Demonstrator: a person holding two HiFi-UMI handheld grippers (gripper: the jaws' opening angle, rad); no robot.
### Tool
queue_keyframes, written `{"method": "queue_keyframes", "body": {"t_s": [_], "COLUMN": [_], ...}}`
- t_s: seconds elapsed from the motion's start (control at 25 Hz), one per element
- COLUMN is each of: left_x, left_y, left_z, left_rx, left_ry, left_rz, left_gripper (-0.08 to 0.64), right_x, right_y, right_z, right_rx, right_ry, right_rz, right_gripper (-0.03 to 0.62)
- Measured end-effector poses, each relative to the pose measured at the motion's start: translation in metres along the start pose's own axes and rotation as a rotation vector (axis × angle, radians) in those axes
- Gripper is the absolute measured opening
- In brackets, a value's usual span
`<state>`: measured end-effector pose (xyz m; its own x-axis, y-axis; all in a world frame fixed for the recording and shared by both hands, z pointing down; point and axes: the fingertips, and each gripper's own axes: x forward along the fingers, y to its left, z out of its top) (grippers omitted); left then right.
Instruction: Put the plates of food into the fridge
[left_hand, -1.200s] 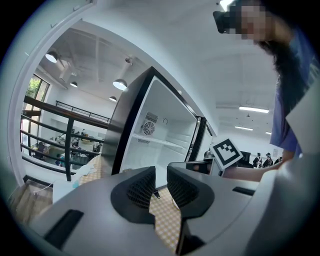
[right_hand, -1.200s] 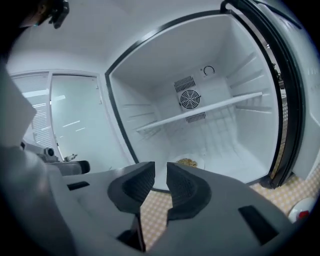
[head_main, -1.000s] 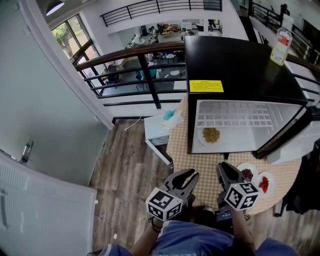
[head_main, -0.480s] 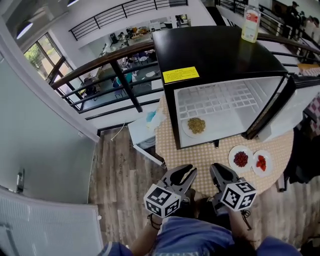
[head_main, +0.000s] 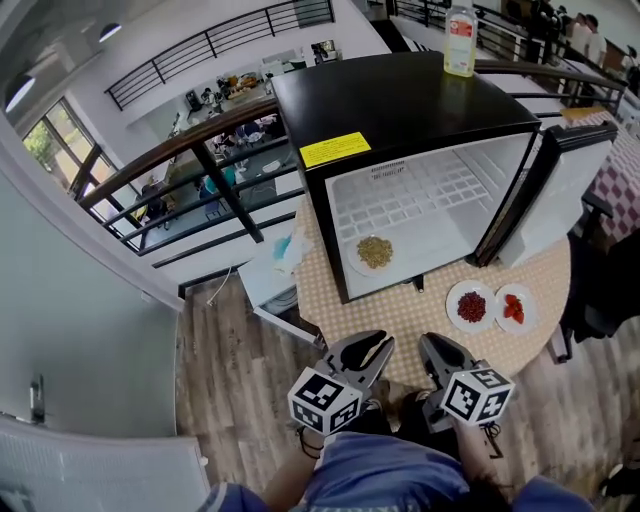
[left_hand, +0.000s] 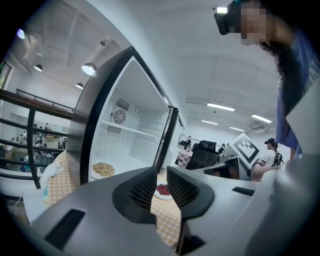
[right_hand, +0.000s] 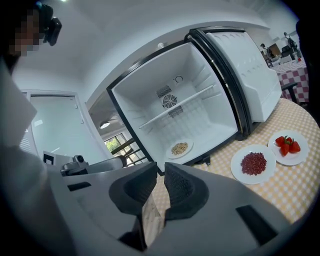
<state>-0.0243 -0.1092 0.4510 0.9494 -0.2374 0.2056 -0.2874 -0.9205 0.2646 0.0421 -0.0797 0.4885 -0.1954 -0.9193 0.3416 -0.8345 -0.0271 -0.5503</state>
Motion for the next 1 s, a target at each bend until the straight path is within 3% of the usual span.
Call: {"method": "queue_keyframes", "body": {"t_s": [0.36,0.64,1.0], "left_x": [0.002,0.007,0.025], "left_y": [-0.002,-0.009,-0.027], "left_z": [-0.006,-0.001,-0.021], "left_rx": [0.000,0.006,0.017], "left_ry": [0.037,-0.005,0.059], "left_rz": [-0.040,-0.080,-0.144], "left_gripper": [0.050,0.043,0.043], "right_x": [-0.009,-0.019,-0.033], "right_y": [0.001,-0.009,-0.040], "right_z": [-0.014,-0.017,-0.020], "right_rx": [0.020,0.030,0.090], "right_ry": [-0.018,-0.021,-0.038], "right_rz": [-0.029,-0.071,-0.141], "right_gripper": [0.058,0.058,0.058]}}
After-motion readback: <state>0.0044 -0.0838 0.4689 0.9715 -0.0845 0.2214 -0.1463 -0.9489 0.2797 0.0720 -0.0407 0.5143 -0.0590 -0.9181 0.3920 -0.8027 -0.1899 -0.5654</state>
